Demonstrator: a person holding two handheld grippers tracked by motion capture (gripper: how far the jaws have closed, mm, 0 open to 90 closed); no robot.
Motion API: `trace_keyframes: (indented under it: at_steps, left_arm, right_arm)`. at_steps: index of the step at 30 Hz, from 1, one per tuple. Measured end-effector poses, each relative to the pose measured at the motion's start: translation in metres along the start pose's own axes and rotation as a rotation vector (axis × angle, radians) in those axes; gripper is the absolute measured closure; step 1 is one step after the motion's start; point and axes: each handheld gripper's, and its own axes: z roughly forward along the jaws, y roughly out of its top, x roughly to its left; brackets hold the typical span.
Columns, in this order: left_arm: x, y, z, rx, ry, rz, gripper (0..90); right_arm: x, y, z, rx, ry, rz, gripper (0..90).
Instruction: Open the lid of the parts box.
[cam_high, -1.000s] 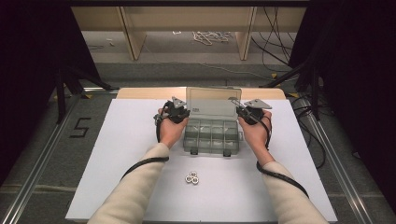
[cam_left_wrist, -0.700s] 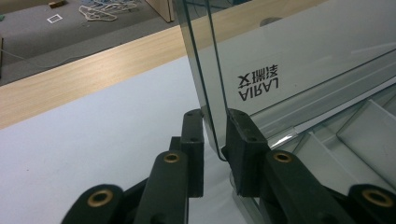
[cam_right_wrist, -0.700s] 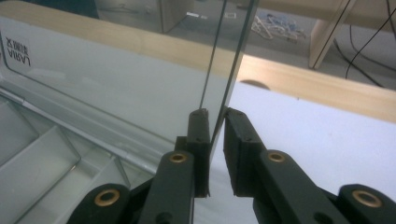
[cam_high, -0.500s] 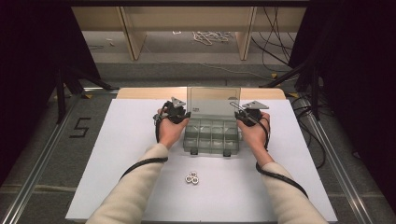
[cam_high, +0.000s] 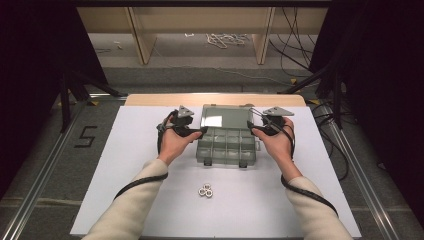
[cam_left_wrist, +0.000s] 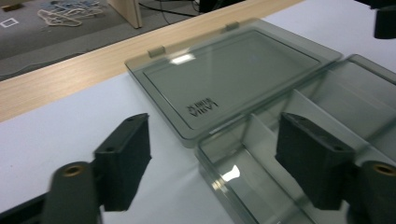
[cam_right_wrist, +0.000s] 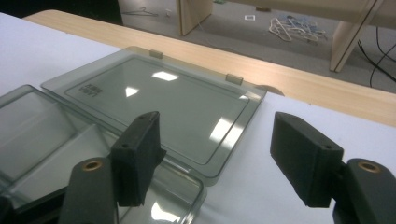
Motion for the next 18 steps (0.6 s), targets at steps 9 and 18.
trace_keyframes:
  at_steps: [9, 18]
  left_arm:
    - [-0.012, -0.005, -0.038, 0.011, -0.038, 0.068, 17.8]
    - [-0.022, -0.020, -0.065, 0.003, -0.070, 0.040, 20.0]
  right_arm:
    - [0.009, -0.003, -0.016, -0.024, 0.058, -0.037, 29.1]
    - [0.014, -0.015, -0.041, -0.058, 0.097, -0.027, 27.4]
